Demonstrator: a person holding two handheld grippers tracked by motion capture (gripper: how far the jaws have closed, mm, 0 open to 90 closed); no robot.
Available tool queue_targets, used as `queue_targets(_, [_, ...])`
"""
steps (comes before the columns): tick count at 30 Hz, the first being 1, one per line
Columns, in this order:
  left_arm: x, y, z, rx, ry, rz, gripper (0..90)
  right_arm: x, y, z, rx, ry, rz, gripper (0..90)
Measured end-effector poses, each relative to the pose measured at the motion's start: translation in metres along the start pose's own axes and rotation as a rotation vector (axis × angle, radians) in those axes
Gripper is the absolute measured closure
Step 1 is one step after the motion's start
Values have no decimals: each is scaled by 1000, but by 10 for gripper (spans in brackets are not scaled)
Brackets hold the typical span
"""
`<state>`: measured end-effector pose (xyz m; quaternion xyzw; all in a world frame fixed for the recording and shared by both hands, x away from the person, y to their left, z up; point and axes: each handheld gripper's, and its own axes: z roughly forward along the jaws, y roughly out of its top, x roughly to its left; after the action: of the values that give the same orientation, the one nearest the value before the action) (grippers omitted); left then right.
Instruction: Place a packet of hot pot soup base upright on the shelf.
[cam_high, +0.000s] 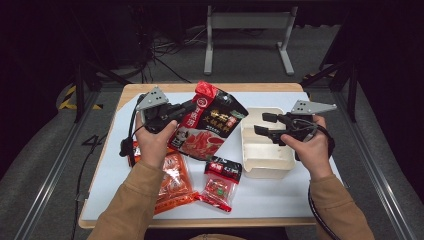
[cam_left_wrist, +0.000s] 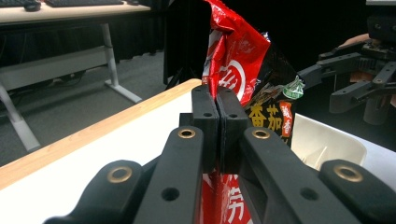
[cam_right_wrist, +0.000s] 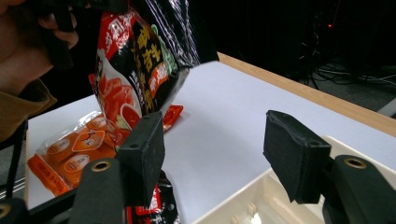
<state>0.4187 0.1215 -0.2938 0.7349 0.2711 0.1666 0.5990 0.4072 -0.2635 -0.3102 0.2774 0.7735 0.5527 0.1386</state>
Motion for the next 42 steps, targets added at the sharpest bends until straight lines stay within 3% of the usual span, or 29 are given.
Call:
queue_targets(8, [-8, -5, -5, -17, 5, 9, 885, 10, 7, 15, 16, 34, -11, 364])
queue_targets(20, [-16, -9, -10, -28, -24, 9, 885, 23, 13, 44, 33, 108, -9, 367])
queue_targets(23, [-17, -10, -9, -28, -31, 7, 885, 25, 15, 49, 39, 123, -12, 425])
queue_targets(29, [-18, -11, -9, -36, -43, -1, 885, 22, 15, 52, 21, 188, 69, 534])
queue_targets(32, [-19, -11, -8, -34, -41, 5, 884, 21, 15, 51, 20, 185, 66, 578])
queue_targets(36, [-18, -12, -8, -30, -37, 11, 883, 21, 16, 47, 3, 187, 68, 716])
queue_targets(42, [-19, -13, -7, -19, -38, 15, 880, 20, 16, 45, 9, 177, 77, 747])
